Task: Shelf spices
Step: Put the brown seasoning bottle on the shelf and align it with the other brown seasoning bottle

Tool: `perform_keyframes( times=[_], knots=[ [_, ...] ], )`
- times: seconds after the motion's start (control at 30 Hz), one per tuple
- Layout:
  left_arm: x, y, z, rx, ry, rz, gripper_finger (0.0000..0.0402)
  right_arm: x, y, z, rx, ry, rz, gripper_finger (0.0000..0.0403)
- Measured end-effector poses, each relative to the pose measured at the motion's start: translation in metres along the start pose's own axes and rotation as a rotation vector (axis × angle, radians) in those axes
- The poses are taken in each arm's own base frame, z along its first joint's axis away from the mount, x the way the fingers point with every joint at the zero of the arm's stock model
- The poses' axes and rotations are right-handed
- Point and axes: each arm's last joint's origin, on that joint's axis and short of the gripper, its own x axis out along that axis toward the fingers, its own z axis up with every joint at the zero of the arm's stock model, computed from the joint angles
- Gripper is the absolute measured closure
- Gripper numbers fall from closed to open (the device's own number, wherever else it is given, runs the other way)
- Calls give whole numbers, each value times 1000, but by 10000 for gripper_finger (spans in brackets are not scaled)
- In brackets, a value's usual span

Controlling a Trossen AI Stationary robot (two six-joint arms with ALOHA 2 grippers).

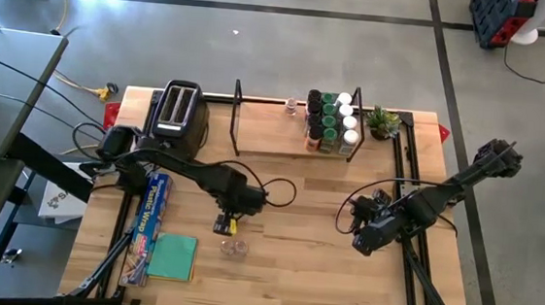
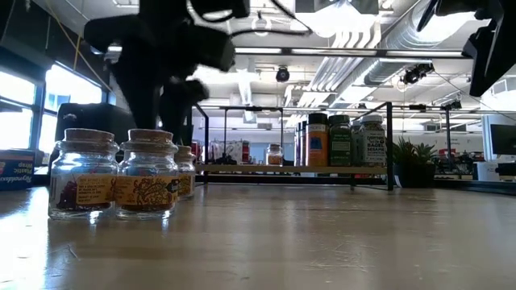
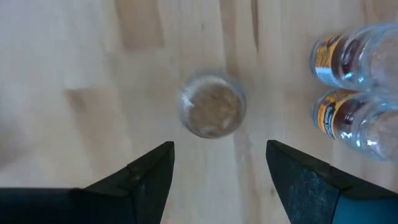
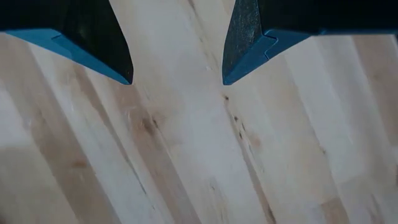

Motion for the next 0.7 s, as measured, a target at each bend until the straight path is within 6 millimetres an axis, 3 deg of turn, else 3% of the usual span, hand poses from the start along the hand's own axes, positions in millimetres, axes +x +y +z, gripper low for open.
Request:
perform_keyframes(
  times=[0.2, 0.3, 0.7],
  knots=[
    [29, -5, -20, -108, 40, -128, 151, 0, -1, 0, -7, -4, -15, 163],
    [39, -8, -25, -116, 51, -61, 151, 0, -1, 0, 22, -4, -14, 163],
    [41, -30, -13, -47, -133, 147, 151, 0, -1, 0, 84, 1, -11, 163]
  ],
)
